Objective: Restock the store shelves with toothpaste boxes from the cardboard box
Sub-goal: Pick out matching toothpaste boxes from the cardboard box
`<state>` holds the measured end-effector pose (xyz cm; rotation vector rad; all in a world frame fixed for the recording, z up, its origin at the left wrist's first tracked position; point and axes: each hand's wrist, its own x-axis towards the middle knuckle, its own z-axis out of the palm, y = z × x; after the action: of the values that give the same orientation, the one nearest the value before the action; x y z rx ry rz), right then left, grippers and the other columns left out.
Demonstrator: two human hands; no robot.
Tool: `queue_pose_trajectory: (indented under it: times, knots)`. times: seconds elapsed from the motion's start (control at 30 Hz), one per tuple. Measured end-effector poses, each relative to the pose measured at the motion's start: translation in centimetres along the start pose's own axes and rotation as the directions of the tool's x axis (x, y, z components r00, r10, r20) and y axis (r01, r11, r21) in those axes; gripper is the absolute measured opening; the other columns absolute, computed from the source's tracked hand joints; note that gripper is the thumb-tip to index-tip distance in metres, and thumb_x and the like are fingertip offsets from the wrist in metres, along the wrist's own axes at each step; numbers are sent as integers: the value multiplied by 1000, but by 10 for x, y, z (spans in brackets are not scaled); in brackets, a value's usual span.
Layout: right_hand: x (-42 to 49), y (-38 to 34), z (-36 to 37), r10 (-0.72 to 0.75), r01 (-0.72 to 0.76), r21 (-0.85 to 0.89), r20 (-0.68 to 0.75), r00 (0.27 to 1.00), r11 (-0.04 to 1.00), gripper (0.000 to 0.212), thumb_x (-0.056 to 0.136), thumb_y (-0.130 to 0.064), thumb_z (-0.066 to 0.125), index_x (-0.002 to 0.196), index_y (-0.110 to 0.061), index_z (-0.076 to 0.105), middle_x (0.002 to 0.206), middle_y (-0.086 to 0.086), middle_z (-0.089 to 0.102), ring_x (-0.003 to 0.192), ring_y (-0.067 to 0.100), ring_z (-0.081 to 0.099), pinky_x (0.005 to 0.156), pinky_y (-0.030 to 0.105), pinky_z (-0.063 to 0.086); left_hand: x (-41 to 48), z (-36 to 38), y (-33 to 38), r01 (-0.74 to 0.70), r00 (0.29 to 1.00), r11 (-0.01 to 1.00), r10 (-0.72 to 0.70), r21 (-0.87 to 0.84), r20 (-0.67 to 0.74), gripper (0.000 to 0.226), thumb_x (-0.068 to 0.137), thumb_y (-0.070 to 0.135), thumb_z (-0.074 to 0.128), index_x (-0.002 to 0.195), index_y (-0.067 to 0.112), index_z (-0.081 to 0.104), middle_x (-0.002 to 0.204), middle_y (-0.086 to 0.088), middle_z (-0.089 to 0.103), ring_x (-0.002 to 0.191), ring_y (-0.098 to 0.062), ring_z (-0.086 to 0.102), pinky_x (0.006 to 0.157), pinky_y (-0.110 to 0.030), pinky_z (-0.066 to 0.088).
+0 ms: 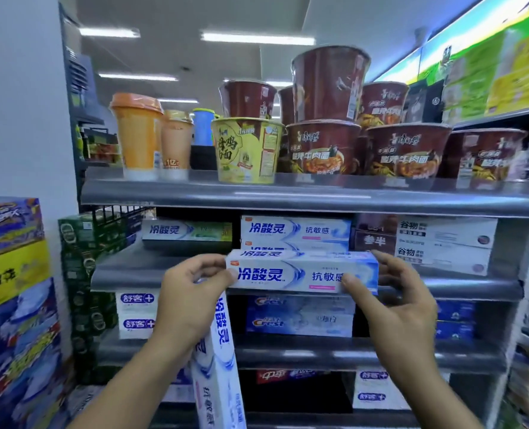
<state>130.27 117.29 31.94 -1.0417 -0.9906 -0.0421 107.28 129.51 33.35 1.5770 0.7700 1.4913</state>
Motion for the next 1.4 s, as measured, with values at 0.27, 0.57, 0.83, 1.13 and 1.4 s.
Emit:
queue_pose_trajectory:
  times: [0.27, 0.57, 0.83, 1.13, 1.4]
  knots:
    - [69, 19, 6, -89, 108, -260, 83, 993, 960, 41, 79, -39, 85, 104, -58, 59, 101, -34, 61, 94, -8, 59, 68, 8, 47, 37, 22, 15, -37, 991, 993, 22, 115, 129, 32, 86, 18, 80, 94, 49, 78, 99, 14, 79, 99, -3, 73, 95, -35, 54]
    - [80, 45, 9, 23, 71, -553, 161, 987, 830, 35, 86, -43, 77, 118, -28, 72, 93, -10, 70, 90, 20, 65, 80, 39, 54, 52, 33, 2, 77, 975, 946, -137, 315, 173, 24, 84, 33, 79, 107, 39, 77, 105, 19, 77, 100, -3, 71, 100, -43, 54]
    - [77, 43, 9, 19, 172, -669, 268, 963, 723, 41, 95, -48, 62, 127, -24, 66, 82, 2, 68, 84, 28, 62, 77, 40, 50, 43, 37, 1, 75, 968, 922, -158, 380, 194, 27, 87, 35, 75, 114, 40, 74, 108, 23, 74, 106, -7, 69, 98, -39, 52]
    - [12, 15, 5, -25, 109, -290, 279, 960, 951, 31, 83, -53, 71, 109, -37, 66, 92, -15, 69, 91, 9, 66, 77, 33, 54, 25, 45, 23, -2, 996, 996, 9, 87, -90, 35, 93, 41, 71, 72, 15, 60, 72, -13, 59, 72, -37, 52, 72, -47, 49]
    - [-38, 15, 5, 249, -136, -221, 648, 720, 966, 69, 61, -63, 87, 118, -44, 53, 113, -19, 66, 97, 4, 67, 79, 32, 60, 28, 48, 43, 285, 923, 877, -360, -386, -136, 47, 91, 58, 68, 73, 25, 41, 48, 6, 36, 39, -13, 44, 43, -23, 40]
